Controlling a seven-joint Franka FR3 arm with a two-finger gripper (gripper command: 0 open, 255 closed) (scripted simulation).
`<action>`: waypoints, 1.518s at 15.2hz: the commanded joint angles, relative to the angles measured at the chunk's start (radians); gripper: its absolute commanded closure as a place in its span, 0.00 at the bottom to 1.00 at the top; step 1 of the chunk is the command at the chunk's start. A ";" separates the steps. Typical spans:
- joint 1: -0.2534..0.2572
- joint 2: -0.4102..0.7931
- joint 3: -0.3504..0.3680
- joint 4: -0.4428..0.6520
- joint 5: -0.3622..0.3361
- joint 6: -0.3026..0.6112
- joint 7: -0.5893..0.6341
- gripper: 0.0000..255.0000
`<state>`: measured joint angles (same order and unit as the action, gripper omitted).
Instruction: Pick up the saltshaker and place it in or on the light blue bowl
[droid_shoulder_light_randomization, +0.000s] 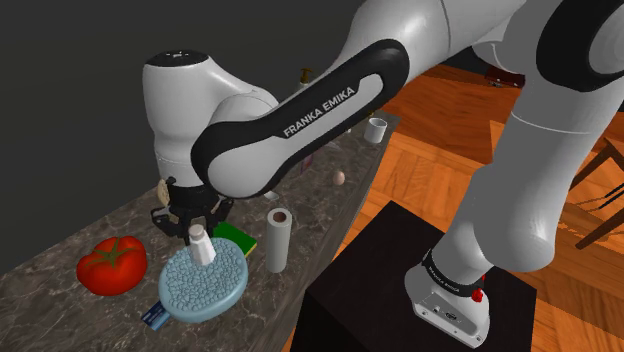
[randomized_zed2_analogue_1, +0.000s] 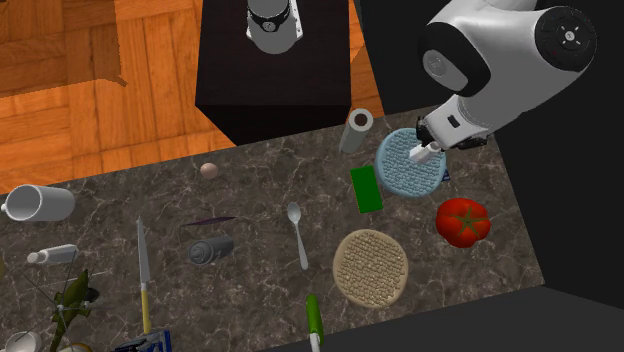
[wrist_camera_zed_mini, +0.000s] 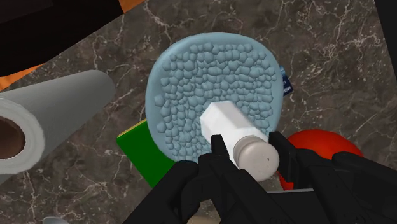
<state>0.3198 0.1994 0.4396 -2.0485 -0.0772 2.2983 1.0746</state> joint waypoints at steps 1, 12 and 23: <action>0.002 0.017 -0.003 -0.007 -0.010 0.023 0.006 1.00; 0.011 0.063 -0.013 -0.029 -0.039 0.086 0.024 1.00; -0.004 -0.007 0.001 -0.008 0.004 0.002 -0.005 0.00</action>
<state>0.3223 0.2126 0.4381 -2.0649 -0.0868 2.3281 1.0827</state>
